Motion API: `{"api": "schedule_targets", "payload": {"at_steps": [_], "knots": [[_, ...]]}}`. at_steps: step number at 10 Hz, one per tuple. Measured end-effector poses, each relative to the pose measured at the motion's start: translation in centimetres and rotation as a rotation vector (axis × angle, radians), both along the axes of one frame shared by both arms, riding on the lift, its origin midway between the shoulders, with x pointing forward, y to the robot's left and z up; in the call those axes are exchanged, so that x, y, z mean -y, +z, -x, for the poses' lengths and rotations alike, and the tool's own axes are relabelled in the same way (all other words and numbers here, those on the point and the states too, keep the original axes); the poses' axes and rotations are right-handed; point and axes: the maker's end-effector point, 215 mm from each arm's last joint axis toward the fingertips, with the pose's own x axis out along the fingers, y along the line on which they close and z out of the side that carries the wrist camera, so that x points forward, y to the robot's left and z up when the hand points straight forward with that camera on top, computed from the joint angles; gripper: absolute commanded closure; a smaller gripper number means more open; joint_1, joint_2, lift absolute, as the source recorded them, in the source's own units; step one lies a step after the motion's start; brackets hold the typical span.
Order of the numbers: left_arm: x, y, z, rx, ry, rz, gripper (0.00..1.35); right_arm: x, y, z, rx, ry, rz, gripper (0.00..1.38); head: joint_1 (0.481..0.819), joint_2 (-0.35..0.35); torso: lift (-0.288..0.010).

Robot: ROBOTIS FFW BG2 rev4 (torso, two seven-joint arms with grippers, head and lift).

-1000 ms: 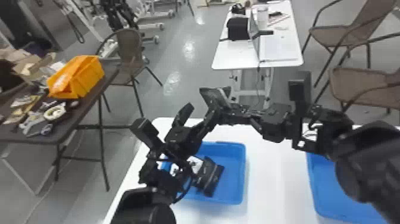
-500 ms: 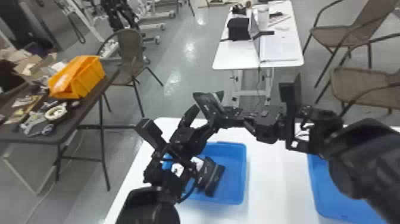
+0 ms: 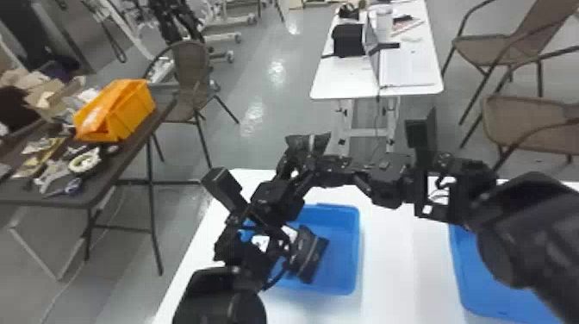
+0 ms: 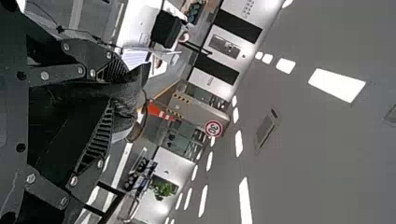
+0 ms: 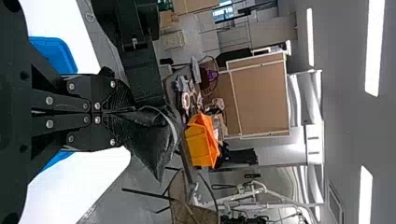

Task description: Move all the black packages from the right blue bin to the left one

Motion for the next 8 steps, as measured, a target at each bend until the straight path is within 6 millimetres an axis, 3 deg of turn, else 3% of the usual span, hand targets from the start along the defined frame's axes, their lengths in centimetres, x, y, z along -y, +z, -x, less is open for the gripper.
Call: {"api": "schedule_targets", "payload": {"at_steps": [2, 4, 5, 7, 8], "knots": [[-0.5, 0.3, 0.0, 0.014, 0.012, -0.008, 1.22, 0.0, -0.1, 0.0, -0.001, -0.001, -0.001, 1.21, 0.684, 0.284, 0.0], [-1.4, 1.1, 0.1, 0.042, 0.04, -0.004, 1.22, 0.2, -0.1, -0.1, -0.005, -0.011, -0.025, 0.09, 0.68, 0.289, 0.0], [-2.1, 1.2, 0.3, 0.049, 0.061, 0.0, 1.22, 0.6, 0.0, -0.2, 0.004, -0.024, -0.049, 0.0, 0.677, 0.294, 0.0], [-3.5, 0.9, 0.6, 0.051, 0.096, -0.002, 1.22, 3.0, 1.2, -1.5, 0.069, -0.106, -0.075, 0.27, 0.669, 0.284, 0.0], [-4.3, 0.7, 0.8, 0.051, 0.112, -0.01, 1.22, 5.4, 2.3, -2.7, 0.122, -0.196, -0.071, 0.34, 0.665, 0.276, 0.0]]}}
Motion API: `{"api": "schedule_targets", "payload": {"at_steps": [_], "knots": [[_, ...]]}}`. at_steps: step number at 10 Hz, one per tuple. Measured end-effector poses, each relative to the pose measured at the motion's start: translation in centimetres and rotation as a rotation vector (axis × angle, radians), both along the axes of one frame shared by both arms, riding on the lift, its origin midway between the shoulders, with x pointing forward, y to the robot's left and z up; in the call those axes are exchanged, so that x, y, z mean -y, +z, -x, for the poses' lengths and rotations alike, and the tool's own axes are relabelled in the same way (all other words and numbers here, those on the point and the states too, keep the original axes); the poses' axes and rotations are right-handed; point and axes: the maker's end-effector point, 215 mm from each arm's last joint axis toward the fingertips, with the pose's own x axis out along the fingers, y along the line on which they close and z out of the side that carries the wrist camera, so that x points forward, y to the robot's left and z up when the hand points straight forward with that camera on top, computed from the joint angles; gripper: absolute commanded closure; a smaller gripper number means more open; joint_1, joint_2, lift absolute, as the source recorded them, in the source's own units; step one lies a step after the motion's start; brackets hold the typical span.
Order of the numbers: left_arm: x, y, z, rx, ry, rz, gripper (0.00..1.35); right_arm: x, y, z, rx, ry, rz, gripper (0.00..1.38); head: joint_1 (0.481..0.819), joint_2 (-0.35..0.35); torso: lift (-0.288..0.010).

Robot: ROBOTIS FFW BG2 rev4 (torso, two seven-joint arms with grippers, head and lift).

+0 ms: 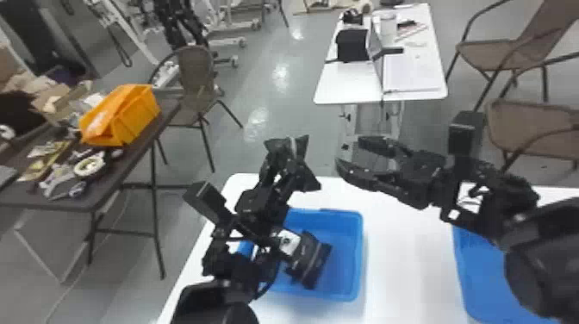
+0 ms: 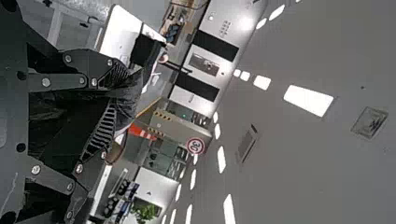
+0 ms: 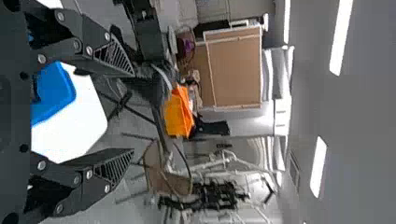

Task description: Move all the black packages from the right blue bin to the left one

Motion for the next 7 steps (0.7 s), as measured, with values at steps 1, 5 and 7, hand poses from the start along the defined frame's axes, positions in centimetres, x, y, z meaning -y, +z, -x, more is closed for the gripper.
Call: {"api": "schedule_targets", "payload": {"at_steps": [1, 5, 7], "knots": [[-0.9, -0.5, 0.2, -0.004, 0.019, -0.011, 1.22, 3.6, 1.1, -1.4, 0.05, -0.139, 0.004, 0.37, 0.656, 0.251, 0.0], [-3.2, -7.4, 2.2, -0.071, 0.086, -0.089, 1.22, 20.3, -1.6, -0.5, 0.079, -0.707, -0.02, 0.37, 0.695, 0.114, 0.0], [-3.2, -11.7, 3.5, -0.118, 0.079, -0.19, 1.22, 24.3, -4.9, 1.7, 0.02, -0.803, -0.016, 0.37, 0.695, 0.065, 0.0]]}}
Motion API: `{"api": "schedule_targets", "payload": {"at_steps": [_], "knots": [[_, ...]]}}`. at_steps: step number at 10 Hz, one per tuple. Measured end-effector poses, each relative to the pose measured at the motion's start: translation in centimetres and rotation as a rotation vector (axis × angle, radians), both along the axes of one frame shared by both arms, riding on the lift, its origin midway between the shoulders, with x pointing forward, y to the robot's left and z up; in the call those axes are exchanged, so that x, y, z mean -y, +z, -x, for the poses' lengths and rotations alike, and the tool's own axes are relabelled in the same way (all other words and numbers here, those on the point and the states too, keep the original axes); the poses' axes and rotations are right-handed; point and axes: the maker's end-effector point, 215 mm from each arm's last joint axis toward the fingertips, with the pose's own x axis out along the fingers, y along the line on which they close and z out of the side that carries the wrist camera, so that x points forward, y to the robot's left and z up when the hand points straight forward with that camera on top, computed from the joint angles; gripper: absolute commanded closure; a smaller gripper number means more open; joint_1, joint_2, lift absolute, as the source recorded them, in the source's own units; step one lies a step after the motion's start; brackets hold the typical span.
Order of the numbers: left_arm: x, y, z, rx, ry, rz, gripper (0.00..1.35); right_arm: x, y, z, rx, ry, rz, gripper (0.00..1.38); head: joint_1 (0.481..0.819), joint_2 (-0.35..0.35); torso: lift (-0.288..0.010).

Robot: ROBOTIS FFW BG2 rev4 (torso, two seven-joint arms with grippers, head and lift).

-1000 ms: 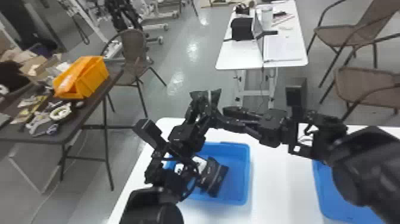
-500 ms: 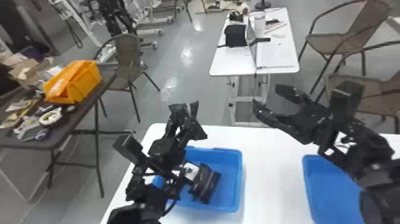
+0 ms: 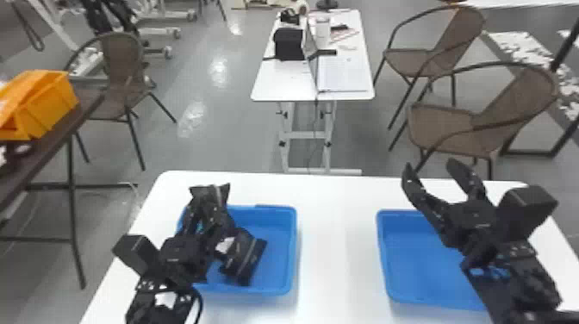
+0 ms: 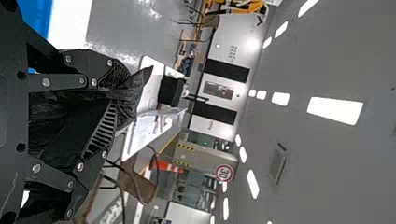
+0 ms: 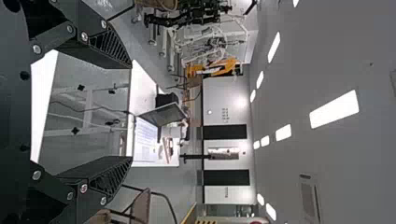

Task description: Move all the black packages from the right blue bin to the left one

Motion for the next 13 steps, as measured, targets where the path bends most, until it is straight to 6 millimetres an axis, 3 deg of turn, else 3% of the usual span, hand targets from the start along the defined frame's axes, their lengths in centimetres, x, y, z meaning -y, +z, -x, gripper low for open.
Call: {"api": "schedule_targets", "payload": {"at_steps": [3, 4, 5, 6, 8, 10, 12, 13], "knots": [[2.0, -6.8, 0.8, -0.113, -0.075, -0.078, 1.22, 1.5, -1.5, 0.8, -0.032, -0.018, 0.003, 0.37, 0.695, 0.029, 0.0], [2.4, -7.5, 0.6, -0.121, -0.088, -0.098, 0.95, 1.5, -1.6, 0.7, -0.034, -0.016, 0.003, 0.37, 0.695, 0.02, 0.0], [2.1, -7.0, 0.4, -0.097, -0.072, -0.11, 0.3, 1.5, -1.5, 0.7, -0.034, -0.015, 0.005, 0.37, 0.695, 0.022, 0.0], [1.5, -5.8, 0.3, -0.057, -0.051, -0.106, 0.0, 1.6, -1.5, 0.7, -0.033, -0.014, 0.011, 0.37, 0.695, 0.028, 0.0], [1.3, -2.8, 0.7, 0.043, -0.026, -0.066, 0.13, 1.7, -1.6, 1.0, -0.035, -0.011, 0.021, 0.37, 0.695, 0.03, 0.0], [0.3, 2.9, 1.8, 0.178, 0.009, -0.062, 0.05, 1.5, -2.1, 2.0, -0.053, -0.006, 0.037, 0.36, 0.695, 0.039, 0.0], [-2.6, 6.5, 4.8, 0.247, 0.106, -0.091, 0.05, 1.2, -2.7, 3.7, -0.082, 0.004, 0.05, 0.37, 0.695, 0.083, 0.0], [-3.9, 6.9, 7.4, 0.246, 0.15, -0.115, 0.05, 0.9, -3.4, 5.1, -0.108, 0.008, 0.053, 0.37, 0.695, 0.096, 0.0]]}}
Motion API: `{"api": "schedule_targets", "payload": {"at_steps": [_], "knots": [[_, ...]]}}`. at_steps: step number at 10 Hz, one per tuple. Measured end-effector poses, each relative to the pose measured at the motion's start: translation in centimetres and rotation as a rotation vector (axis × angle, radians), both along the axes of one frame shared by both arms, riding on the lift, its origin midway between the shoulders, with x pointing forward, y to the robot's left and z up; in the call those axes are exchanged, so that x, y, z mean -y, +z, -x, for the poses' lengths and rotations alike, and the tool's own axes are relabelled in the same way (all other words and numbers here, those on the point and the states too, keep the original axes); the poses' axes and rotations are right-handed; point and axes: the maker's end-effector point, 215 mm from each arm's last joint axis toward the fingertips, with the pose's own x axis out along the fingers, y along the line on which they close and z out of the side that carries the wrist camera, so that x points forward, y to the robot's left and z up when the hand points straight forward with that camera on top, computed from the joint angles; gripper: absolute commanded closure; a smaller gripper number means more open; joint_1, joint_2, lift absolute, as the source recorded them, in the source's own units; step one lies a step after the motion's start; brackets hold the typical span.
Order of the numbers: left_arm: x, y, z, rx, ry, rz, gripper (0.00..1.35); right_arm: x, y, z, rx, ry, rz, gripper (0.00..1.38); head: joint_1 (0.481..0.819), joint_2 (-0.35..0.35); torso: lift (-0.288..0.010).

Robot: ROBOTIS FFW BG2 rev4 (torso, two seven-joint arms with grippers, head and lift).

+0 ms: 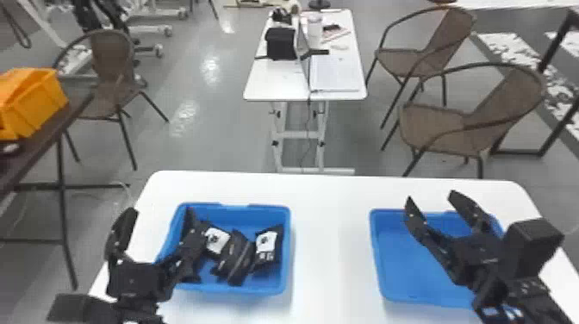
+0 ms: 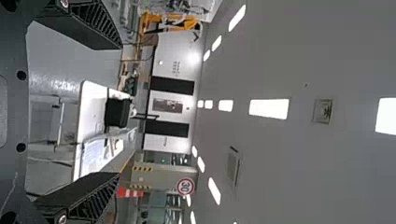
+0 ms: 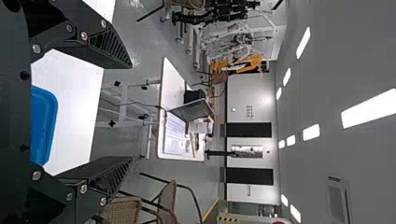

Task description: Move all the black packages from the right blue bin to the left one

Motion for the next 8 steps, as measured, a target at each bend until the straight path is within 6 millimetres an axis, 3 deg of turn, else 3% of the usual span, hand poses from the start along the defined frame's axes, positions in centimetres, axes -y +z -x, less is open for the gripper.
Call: {"api": "schedule_targets", "payload": {"at_steps": [4, 6, 8], "knots": [[0.5, -4.1, 6.3, -0.177, -0.03, -0.153, 0.05, -0.8, -3.0, 6.3, -0.125, 0.036, 0.0, 0.37, 0.695, 0.122, 0.0], [-0.6, -5.2, 7.1, -0.265, -0.029, -0.223, 0.08, -0.5, -4.1, 9.0, -0.183, 0.045, 0.018, 0.37, 0.695, 0.145, 0.0], [-0.6, -4.8, 6.3, -0.272, -0.033, -0.23, 0.08, -0.7, -4.7, 9.9, -0.205, 0.048, 0.007, 0.37, 0.695, 0.152, 0.0]]}}
